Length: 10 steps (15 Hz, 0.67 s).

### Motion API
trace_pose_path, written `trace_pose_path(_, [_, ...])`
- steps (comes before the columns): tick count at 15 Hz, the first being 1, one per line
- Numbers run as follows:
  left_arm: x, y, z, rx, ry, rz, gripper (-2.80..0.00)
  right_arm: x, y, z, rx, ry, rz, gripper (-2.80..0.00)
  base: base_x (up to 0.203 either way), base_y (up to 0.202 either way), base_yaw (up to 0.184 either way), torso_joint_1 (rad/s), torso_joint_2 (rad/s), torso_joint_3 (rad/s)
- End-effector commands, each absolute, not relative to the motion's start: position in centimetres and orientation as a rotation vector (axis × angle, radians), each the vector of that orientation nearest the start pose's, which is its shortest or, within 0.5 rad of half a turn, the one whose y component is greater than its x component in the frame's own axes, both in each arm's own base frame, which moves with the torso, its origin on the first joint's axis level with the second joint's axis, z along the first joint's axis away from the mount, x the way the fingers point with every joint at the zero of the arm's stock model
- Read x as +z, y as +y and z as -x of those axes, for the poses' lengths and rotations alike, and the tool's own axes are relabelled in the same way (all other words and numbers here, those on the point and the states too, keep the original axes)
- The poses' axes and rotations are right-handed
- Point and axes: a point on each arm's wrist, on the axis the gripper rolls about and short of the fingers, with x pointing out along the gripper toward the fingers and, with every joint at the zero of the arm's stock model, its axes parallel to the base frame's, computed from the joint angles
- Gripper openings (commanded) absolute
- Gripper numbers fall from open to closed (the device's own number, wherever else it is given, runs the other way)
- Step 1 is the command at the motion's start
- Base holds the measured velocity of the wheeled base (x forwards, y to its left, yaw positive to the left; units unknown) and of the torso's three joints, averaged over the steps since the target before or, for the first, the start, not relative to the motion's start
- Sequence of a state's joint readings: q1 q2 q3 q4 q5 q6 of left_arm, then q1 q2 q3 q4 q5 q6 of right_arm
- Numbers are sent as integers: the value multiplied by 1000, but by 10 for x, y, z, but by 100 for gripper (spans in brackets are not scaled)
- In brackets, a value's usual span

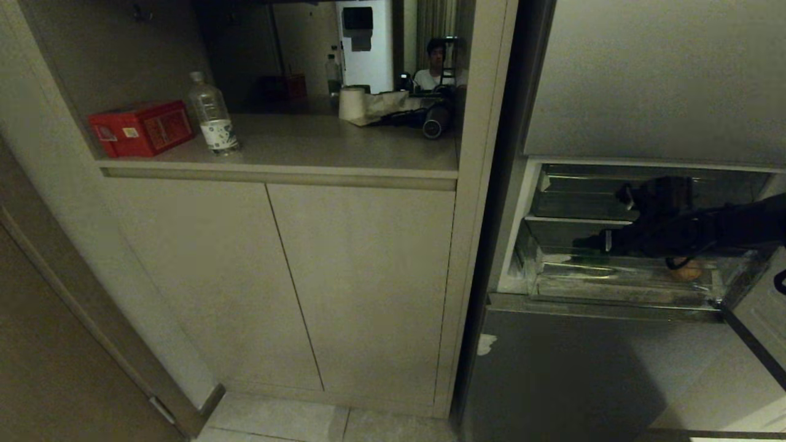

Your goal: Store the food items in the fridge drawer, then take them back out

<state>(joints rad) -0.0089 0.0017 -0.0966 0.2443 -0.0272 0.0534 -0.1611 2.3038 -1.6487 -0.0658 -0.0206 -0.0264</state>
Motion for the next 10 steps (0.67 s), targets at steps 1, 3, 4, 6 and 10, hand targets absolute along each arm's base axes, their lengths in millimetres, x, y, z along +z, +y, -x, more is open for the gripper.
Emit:
trace_pose_path(1, [77, 0, 32, -40, 151, -52, -280, 116, -76, -461, -168, 661, -19, 0, 0, 0, 0, 0, 0, 0])
trace_pose_path(3, [77, 0, 32, -41, 151, -52, -280, 125, -79, -455, -175, 706, -25, 0, 0, 0, 0, 0, 0, 0])
trace_pose_path(4, [77, 0, 32, -40, 151, -52, -280, 133, -81, -450, -180, 723, -28, 0, 0, 0, 0, 0, 0, 0])
trace_pose_path(6, [77, 0, 32, -40, 151, -52, -280, 148, -82, -438, -186, 770, -35, 0, 0, 0, 0, 0, 0, 0])
trace_pose_path(10, [77, 0, 32, -40, 151, -52, -280, 161, -85, -436, -196, 765, -44, 0, 0, 0, 0, 0, 0, 0])
